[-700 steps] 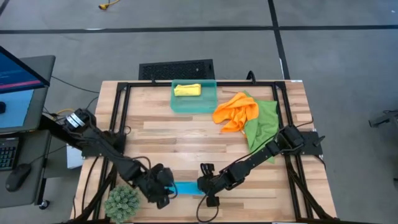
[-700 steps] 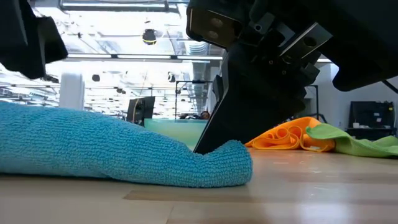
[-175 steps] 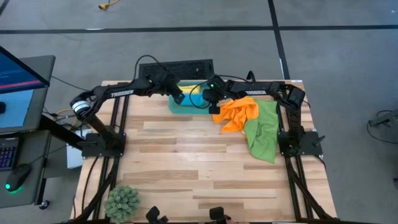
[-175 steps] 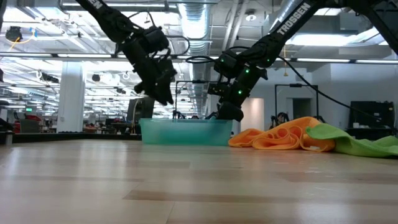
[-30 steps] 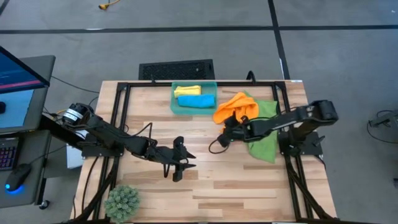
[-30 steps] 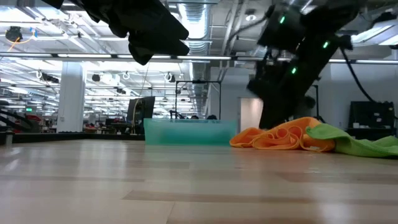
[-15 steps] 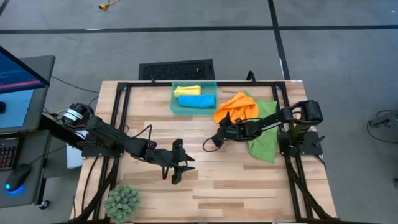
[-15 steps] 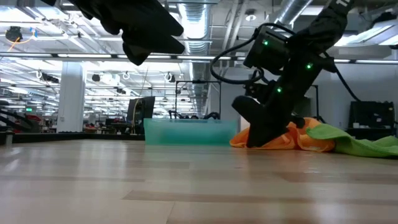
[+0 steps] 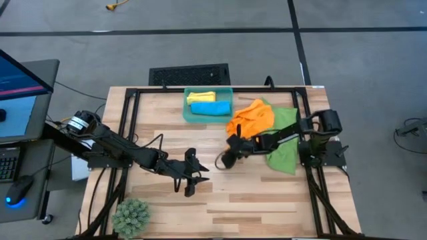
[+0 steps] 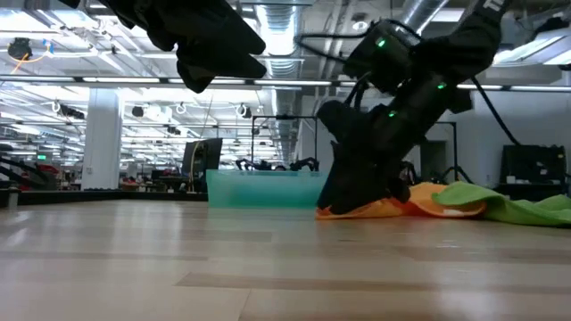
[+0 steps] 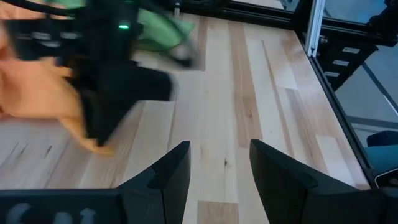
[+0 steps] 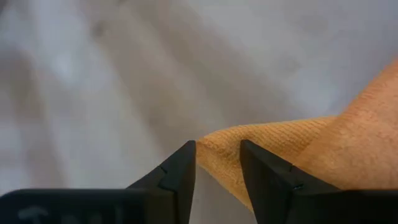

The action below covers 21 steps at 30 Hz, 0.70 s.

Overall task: Roll microfiber towels into tight, uniform cylinder then place into a basket
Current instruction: Fold the orange microfiber towel

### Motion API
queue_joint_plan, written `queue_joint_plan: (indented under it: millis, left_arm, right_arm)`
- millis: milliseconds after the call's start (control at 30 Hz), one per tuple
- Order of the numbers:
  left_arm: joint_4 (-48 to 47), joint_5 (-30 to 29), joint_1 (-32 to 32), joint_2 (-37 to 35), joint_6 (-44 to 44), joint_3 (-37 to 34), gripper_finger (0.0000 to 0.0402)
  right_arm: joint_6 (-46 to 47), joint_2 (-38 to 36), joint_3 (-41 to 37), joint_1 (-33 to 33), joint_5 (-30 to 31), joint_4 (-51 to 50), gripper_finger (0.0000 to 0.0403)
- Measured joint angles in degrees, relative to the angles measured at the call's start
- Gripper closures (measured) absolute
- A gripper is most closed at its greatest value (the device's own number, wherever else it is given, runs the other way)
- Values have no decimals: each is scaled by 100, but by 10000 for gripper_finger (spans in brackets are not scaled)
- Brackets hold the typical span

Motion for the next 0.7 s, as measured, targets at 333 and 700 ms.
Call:
queue_joint_plan:
  millis: [333,700]
  left_arm:
    - [-143,-195,0,0,-163,0,245]
    - [-421,-428,0,10,-448,0,245]
  right_arm:
    - [801,0,-7,1523,-34,54,281]
    - [1598,8,-16,3053,-168,190,285]
